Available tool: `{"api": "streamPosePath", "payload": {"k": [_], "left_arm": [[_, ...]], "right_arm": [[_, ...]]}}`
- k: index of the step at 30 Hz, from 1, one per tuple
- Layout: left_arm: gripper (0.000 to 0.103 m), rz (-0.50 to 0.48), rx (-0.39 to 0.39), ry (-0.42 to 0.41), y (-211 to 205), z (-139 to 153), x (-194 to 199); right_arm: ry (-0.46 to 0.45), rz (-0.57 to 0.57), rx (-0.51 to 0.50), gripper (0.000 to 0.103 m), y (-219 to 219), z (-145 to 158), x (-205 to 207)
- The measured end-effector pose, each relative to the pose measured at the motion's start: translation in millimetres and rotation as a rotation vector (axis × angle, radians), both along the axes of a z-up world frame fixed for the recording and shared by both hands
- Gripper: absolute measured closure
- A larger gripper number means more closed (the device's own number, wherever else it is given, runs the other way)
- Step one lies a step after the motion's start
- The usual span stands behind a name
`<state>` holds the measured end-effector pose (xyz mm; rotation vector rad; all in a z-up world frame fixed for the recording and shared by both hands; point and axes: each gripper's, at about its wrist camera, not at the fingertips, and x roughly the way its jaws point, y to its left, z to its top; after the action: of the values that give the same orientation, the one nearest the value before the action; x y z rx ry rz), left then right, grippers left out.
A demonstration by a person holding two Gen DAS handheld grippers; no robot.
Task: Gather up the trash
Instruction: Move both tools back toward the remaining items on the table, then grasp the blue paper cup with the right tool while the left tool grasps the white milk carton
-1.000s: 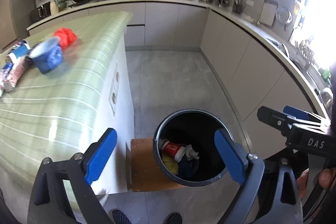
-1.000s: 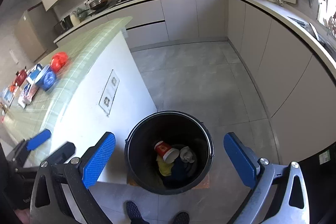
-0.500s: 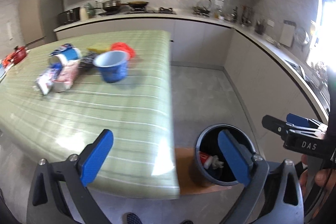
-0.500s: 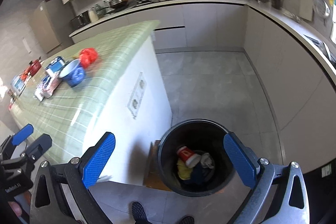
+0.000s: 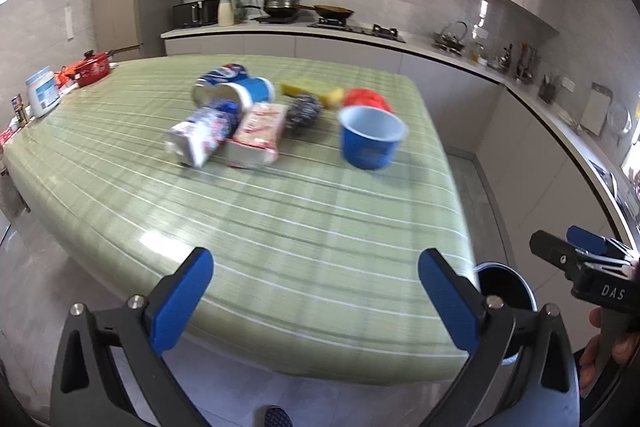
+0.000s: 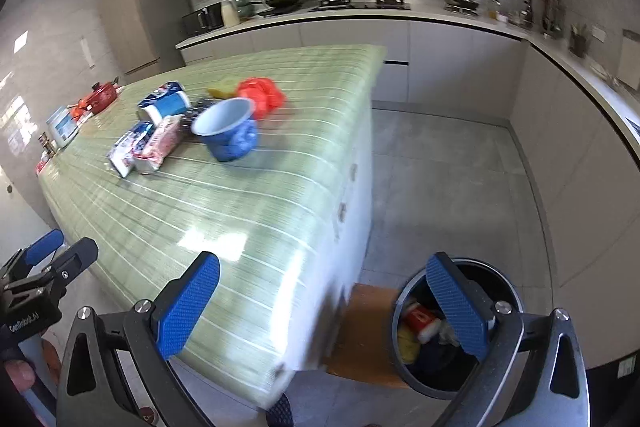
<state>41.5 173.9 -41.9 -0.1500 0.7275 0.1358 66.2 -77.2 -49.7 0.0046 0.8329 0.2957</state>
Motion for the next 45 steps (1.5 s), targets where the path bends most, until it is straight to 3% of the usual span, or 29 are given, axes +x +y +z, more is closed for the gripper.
{"api": "streamPosePath", "payload": {"k": [11, 20, 23, 28, 43, 45], "left_arm": [[0.0, 0.041, 0.003, -0.023, 84.1, -5.4, 23.1], [0.001, 0.026, -0.002, 0.019, 125.4, -23.0, 62.1], [0.006, 0.011, -0.016, 0.023, 137.2, -24.3, 75.9], [0.017, -0.019, -0.034, 0.044, 151.9, -31.2, 104.6], [0.021, -0.082, -0.06, 0.104, 166.1, -46.3, 167.1], [0.026, -0.09, -0.055, 0.107, 165.0, -46.7, 170.4]], "right_arm": [[-0.025, 0.026, -0.016, 0.0, 90.2, -0.6, 30.0], [-0.015, 0.008, -0.032, 0.0, 132.8, -12.2, 59.7], [-0.012, -0.002, -0.036, 0.0, 142.3, -15.6, 70.6], [-0.007, -0.013, -0.048, 0.0, 158.4, -22.3, 93.2], [0.029, -0.053, -0.075, 0.001, 187.0, -51.0, 161.4], [0.03, -0.055, -0.072, 0.001, 188.1, -52.7, 166.1]]}}
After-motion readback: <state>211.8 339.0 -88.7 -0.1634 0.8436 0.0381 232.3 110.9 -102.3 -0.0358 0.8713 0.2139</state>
